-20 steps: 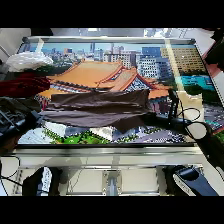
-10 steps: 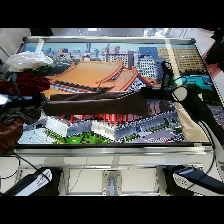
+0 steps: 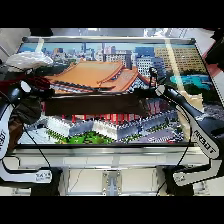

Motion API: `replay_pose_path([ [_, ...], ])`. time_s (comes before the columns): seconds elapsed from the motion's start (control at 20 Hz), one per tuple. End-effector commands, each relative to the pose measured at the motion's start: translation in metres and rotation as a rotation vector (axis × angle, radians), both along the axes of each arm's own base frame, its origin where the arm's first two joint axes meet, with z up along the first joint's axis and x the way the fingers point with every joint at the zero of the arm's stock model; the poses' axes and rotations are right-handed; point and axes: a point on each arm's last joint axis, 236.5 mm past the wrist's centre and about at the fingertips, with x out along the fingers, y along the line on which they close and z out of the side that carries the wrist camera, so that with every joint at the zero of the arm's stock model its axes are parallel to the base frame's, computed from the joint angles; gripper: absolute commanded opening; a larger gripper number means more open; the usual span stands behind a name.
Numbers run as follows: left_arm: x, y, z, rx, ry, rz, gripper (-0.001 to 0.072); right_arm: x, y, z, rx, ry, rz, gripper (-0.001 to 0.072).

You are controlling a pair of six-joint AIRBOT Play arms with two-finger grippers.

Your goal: Fold the shirts.

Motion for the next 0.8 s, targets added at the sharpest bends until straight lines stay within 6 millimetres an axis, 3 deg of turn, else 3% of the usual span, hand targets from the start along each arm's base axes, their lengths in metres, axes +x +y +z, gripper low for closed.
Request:
replay_pose_path([
  [0.0,0.017,-0.006,-0.003,0.033,-0.044,-0.023,0.0053,0.011,-0.003,-0.005,-0.006,-0.032,-0.021,0.0021],
  [0.05,0.022,-0.010,-0.001,0.037,-0.062,-0.032,0.0236,0.011,-0.003,-0.005,-0.006,-0.032,-0.021,0.0022],
  [0.1,0.025,-0.014,0.000,0.039,-0.074,-0.039,0.0469,0.011,-0.003,-0.005,-0.004,-0.031,-0.022,0.0022],
  [0.15,0.025,-0.016,0.000,0.039,-0.077,-0.044,0.0564,0.011,-0.002,-0.004,0.000,-0.029,-0.022,0.0048],
  [0.25,0.025,-0.016,0.002,0.035,-0.081,-0.032,0.0564,0.012,-0.001,0.003,0.003,-0.037,-0.017,0.0249],
  [0.3,0.026,-0.012,0.007,0.028,-0.090,-0.013,0.0563,0.014,0.000,0.016,0.004,-0.055,-0.009,0.0288],
  [0.45,0.026,0.001,0.046,0.035,-0.157,0.021,0.0564,0.020,-0.014,0.073,-0.062,-0.134,0.036,0.0289],
  [0.55,0.025,0.002,0.082,0.051,-0.230,0.017,0.0563,0.016,-0.046,0.116,-0.091,-0.170,0.009,0.0302],
  [0.6,0.023,-0.003,0.098,0.067,-0.260,-0.009,0.0563,0.013,-0.068,0.135,-0.076,-0.186,-0.046,0.0390],
  [0.65,0.021,-0.011,0.111,0.084,-0.275,-0.050,0.0563,0.008,-0.092,0.149,-0.050,-0.181,-0.120,0.0407],
  [0.75,0.016,-0.034,0.126,0.091,-0.249,-0.131,0.0563,-0.005,-0.130,0.152,0.031,-0.111,-0.244,0.0468],
])
